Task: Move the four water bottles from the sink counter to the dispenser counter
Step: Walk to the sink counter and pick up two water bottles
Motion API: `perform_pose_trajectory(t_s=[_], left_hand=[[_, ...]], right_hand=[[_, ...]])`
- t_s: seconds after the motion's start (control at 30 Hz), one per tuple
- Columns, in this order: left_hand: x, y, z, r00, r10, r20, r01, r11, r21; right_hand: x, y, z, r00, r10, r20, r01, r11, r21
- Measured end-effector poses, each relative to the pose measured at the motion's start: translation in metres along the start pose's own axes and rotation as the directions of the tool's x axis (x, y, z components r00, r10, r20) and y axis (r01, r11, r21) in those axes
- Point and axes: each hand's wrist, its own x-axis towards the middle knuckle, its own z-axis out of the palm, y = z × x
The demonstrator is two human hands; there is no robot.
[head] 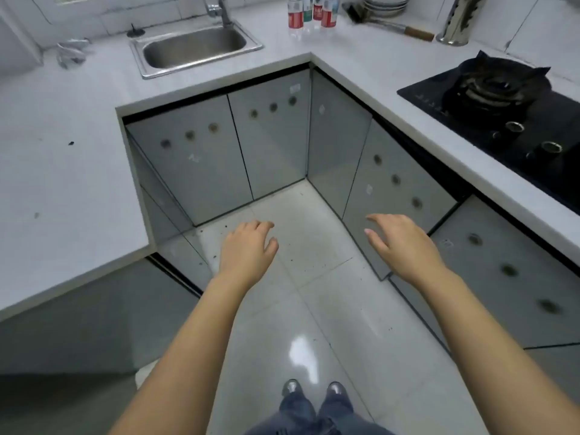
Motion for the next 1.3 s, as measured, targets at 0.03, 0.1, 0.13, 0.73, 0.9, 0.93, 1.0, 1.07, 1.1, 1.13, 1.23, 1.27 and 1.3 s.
perform_pose_trajectory(t_s=[0.03, 0.1, 0.13, 0.73, 0.9, 0.93, 1.0, 1.07, 1.1, 1.13, 1.23, 1.27, 1.3], left_hand=[[0.002, -0.004, -0.001, 1.0, -0.001, 0.0, 0.001, 1.0, -0.012], [0.009, -0.012, 0.0, 1.0, 0.022, 0.003, -0.022, 1.0, -0.017], [0.012, -0.016, 0.001, 0.999, 0.032, 0.026, -0.031, 0.999, -0.006], [0.171, -0.028, -0.02, 0.997, -0.073, -0.016, 0.073, 0.997, -0.001], [0.246, -0.015, -0.031, 0.995, -0.054, -0.081, 0.047, 0.995, -0.084], [0.261, -0.012, -0.034, 0.995, -0.045, -0.093, 0.036, 0.995, -0.096], [0.289, -0.007, -0.039, 0.993, -0.029, -0.114, 0.016, 0.994, -0.11], [0.315, -0.004, -0.044, 0.991, -0.02, -0.136, 0.003, 0.993, -0.121], [0.327, -0.003, -0.047, 0.989, -0.015, -0.145, -0.003, 0.993, -0.121], [0.337, -0.003, -0.05, 0.988, -0.011, -0.154, -0.007, 0.993, -0.115], [0.366, -0.004, -0.057, 0.982, -0.008, -0.187, -0.011, 0.995, -0.1], [0.376, -0.005, -0.059, 0.982, -0.008, -0.189, -0.011, 0.995, -0.099], [0.386, -0.006, -0.061, 0.982, -0.006, -0.187, -0.012, 0.995, -0.098]], right_hand=[[0.005, -0.002, 0.0, 1.0, 0.002, -0.005, -0.002, 1.0, -0.007], [0.016, -0.006, -0.001, 1.0, -0.002, -0.017, 0.002, 0.999, -0.035], [0.02, -0.009, -0.003, 1.0, 0.002, -0.009, -0.002, 0.999, -0.048], [0.166, -0.008, -0.018, 0.999, 0.008, -0.034, -0.01, 0.999, -0.048], [0.242, 0.005, -0.035, 0.993, -0.007, -0.118, 0.011, 0.999, 0.038], [0.256, 0.008, -0.038, 0.993, -0.011, -0.12, 0.018, 0.999, 0.05], [0.285, 0.013, -0.045, 0.993, -0.028, -0.118, 0.035, 0.998, 0.058], [0.313, 0.018, -0.053, 0.992, -0.043, -0.118, 0.05, 0.997, 0.061], [0.326, 0.02, -0.057, 0.992, -0.047, -0.115, 0.055, 0.996, 0.065], [0.337, 0.021, -0.059, 0.993, -0.053, -0.105, 0.06, 0.996, 0.069], [0.368, 0.024, -0.064, 0.996, -0.075, -0.044, 0.077, 0.995, 0.055], [0.379, 0.025, -0.064, 0.997, -0.081, -0.015, 0.081, 0.996, 0.04], [0.389, 0.025, -0.065, 0.996, -0.087, 0.014, 0.087, 0.996, 0.024]])
